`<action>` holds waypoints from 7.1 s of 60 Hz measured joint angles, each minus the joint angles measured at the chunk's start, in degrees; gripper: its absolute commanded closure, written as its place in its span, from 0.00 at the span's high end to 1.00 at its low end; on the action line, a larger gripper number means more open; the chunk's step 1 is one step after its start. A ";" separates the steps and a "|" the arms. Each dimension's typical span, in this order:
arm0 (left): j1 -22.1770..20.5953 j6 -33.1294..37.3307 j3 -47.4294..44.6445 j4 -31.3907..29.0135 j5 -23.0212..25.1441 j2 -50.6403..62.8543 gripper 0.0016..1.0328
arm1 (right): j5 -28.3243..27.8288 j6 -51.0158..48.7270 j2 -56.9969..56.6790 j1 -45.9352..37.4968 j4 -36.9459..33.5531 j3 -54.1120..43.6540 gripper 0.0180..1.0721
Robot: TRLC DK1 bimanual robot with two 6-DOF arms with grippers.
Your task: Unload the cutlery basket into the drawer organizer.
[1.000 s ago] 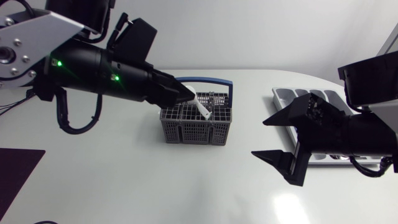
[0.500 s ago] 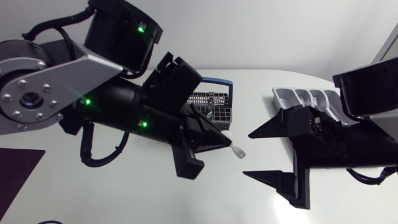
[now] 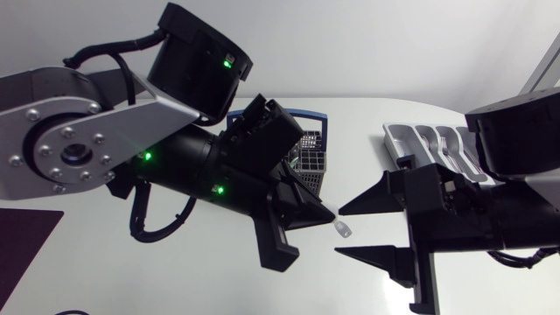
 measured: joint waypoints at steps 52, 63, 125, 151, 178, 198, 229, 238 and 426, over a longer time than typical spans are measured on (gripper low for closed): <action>-0.44 0.85 0.00 -0.68 -0.02 0.81 0.61 | -2.60 -0.83 2.62 -1.31 0.15 -0.11 0.05; 1.97 0.15 1.31 -1.49 -0.11 0.92 0.86 | -2.10 -0.87 3.21 -3.04 -0.28 -0.11 0.05; 7.85 -12.85 12.22 -2.75 -28.48 12.63 0.86 | -4.85 -41.75 11.63 -47.67 -12.90 -1.09 0.05; 10.54 -18.47 15.58 -6.23 -28.65 16.20 0.86 | -2.69 -61.92 28.61 -67.49 -11.10 9.77 0.05; 11.93 -24.04 17.35 -7.67 -28.61 18.91 0.86 | 6.16 -69.92 41.75 -72.11 1.84 14.62 0.05; 13.03 -27.76 19.19 -11.26 -28.41 20.59 0.86 | 14.23 -73.72 44.39 -72.11 14.29 12.00 0.43; 13.40 -33.44 28.50 -24.17 -28.76 25.31 0.89 | 17.90 -73.59 38.71 -71.87 20.76 7.65 0.95; 13.35 -36.37 29.64 -25.22 -30.36 25.57 0.91 | 15.96 -70.31 33.55 -70.27 17.99 7.30 0.96; 13.64 -33.22 38.82 -22.34 -28.35 38.29 0.43 | 8.98 -1.99 14.43 -20.00 4.04 0.92 0.95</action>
